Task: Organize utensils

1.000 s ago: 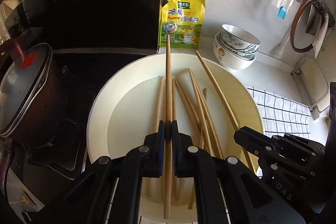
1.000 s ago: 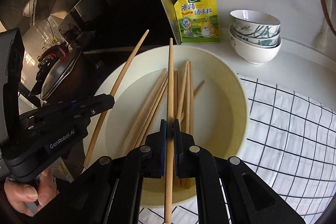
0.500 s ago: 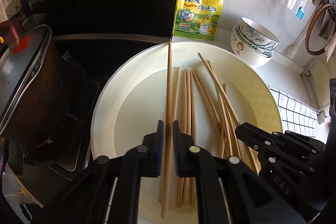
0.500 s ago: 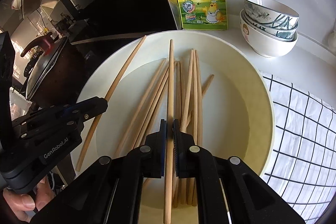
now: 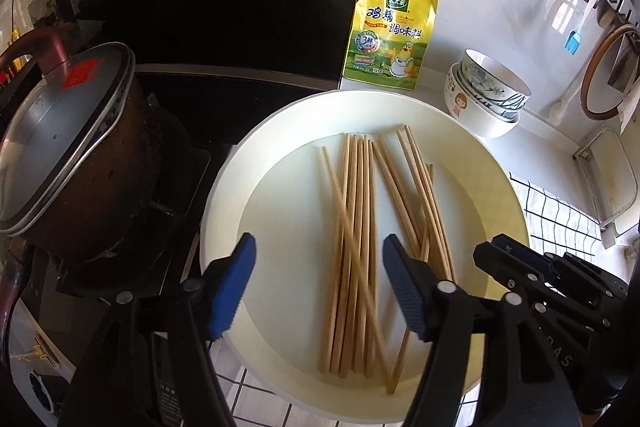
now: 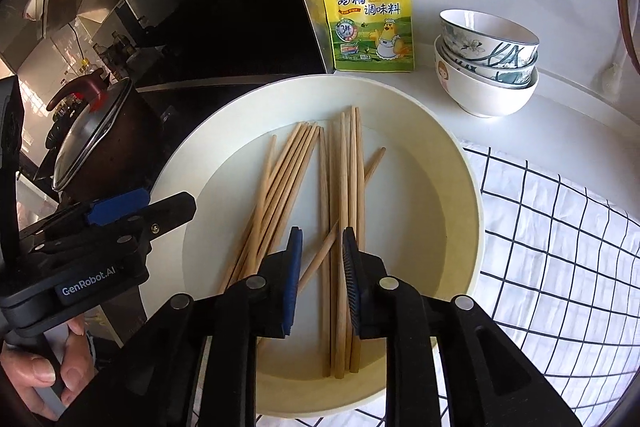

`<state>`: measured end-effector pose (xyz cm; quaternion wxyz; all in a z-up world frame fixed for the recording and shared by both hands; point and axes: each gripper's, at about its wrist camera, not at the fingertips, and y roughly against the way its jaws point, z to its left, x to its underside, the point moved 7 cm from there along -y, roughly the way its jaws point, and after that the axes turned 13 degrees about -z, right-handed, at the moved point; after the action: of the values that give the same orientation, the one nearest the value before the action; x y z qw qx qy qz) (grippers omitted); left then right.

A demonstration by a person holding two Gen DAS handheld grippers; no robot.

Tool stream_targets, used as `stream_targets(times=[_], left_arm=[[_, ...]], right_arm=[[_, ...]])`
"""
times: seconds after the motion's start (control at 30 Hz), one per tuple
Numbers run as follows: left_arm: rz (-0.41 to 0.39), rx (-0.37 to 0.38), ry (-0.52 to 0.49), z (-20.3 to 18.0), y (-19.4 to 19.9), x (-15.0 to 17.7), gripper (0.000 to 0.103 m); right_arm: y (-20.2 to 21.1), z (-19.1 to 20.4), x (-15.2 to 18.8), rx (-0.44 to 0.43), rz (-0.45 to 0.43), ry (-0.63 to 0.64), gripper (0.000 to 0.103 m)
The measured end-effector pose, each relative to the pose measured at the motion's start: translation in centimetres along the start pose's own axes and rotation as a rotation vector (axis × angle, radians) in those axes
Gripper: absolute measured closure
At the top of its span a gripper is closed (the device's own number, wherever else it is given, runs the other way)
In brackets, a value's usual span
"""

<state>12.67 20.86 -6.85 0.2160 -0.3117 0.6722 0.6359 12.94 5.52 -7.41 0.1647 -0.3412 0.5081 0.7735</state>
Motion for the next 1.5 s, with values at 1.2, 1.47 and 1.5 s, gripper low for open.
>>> stream_targets(times=[1.2,1.47,1.5], left_arm=[[-0.065,-0.048,-0.027,-0.4,4.8,0.3,0.023],[-0.076,-0.054,-0.031,-0.3,5.4,0.2,0.017],[-0.077,-0.054,-0.031,-0.3,5.4,0.2,0.016]], right_arm=[[5.3,-0.1,0.2,0.016,-0.084,0.029,0.063],[6.0,-0.2,0.2,0.016,-0.095,0.032,0.053],[6.0,-0.2,0.2,0.016,-0.096,0.031,0.052]])
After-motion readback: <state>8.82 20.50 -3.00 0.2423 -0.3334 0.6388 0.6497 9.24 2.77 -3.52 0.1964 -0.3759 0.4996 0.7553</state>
